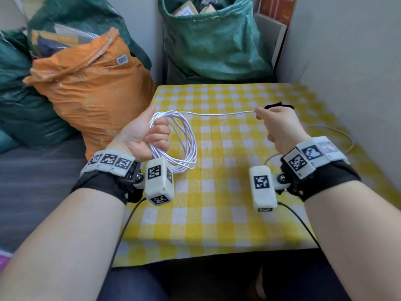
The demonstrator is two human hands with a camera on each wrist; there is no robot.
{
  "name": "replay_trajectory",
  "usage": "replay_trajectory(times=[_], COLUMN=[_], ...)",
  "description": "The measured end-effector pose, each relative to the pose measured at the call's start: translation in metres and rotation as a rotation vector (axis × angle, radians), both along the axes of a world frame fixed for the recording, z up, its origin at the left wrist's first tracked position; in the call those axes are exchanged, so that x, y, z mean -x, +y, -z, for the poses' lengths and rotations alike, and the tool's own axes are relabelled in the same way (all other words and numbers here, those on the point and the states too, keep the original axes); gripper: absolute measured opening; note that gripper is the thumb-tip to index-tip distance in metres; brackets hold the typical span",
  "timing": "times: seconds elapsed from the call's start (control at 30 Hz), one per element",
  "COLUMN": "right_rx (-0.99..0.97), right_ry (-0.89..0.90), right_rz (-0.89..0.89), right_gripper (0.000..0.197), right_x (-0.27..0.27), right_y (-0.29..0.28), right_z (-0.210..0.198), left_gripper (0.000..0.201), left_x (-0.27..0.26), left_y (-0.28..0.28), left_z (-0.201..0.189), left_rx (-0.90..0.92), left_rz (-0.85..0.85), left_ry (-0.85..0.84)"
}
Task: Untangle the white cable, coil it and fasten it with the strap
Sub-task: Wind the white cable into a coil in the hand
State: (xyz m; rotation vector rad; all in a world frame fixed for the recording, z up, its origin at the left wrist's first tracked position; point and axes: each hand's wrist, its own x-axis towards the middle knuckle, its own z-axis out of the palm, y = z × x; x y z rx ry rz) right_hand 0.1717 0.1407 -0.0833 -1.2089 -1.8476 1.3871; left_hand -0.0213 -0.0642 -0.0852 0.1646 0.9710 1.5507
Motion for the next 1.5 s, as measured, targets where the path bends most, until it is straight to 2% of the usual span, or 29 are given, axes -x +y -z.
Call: replay_trajectory(times=[0.1, 0.2, 0.33, 0.43, 0.57, 0.63, 0.73, 0.87, 0.97, 1.07, 1.23, 1.33, 1.5], right_rx=[-0.191, -0.344, -0.561, -0.613, -0.595, -0.602, -0.467, -0.231, -0.093, -0.126, -0.128, -0.162, -0.382], right_ry=[-0.048, -0.161, -0.385, -0.502, -0.615, -0.584, -0.374, -0.181, -0.068, -0.048, 0.022, 0.002, -0.179], right_rz=[0.077, 0.031, -0.168, -0.363, -0.667, -0.741, -0.703, -0.62, -0.626, -0.624, -0.58, -0.583, -0.494], right_gripper=[0.023, 0.034, 0.024, 0.024, 0.035, 0.032, 0.011, 0.03, 0.03, 0.026, 0.025, 0.022, 0.009], right_x=[0.008, 0.014, 0.019, 0.022, 0.028, 0.028, 0.027, 0.027, 0.023, 0.022, 0.022, 0.02, 0.012], right_y=[-0.007, -0.013, -0.028, -0.04, -0.057, -0.063, -0.066, -0.064, -0.06, -0.053, -0.037, -0.032, -0.015], right_z=[-0.001, -0.002, -0.003, -0.003, -0.013, -0.018, -0.024, -0.023, -0.024, -0.03, -0.036, -0.041, -0.054], left_gripper=[0.057, 0.053, 0.045, 0.034, 0.039, 0.038, 0.037, 0.03, 0.021, 0.023, 0.024, 0.029, 0.032], left_x=[-0.001, -0.008, -0.016, -0.025, -0.042, -0.049, -0.053, -0.057, -0.058, -0.054, -0.047, -0.046, -0.02], left_y=[0.004, 0.007, 0.011, 0.014, 0.024, 0.029, 0.033, 0.039, 0.043, 0.047, 0.051, 0.058, 0.059], left_z=[0.003, 0.004, -0.002, -0.011, -0.016, -0.015, -0.012, -0.014, -0.015, -0.013, -0.017, -0.026, -0.05], left_rx=[-0.13, -0.192, -0.328, -0.368, -0.227, -0.204, -0.168, -0.076, 0.086, 0.193, 0.235, 0.274, 0.388], left_rz=[0.225, 0.287, 0.273, 0.217, -0.1, -0.156, -0.116, -0.131, -0.141, -0.082, 0.051, 0.002, -0.195], left_ry=[-0.197, -0.206, -0.275, -0.228, 0.149, 0.29, 0.42, 0.615, 0.921, 1.135, 1.231, 1.301, 1.584])
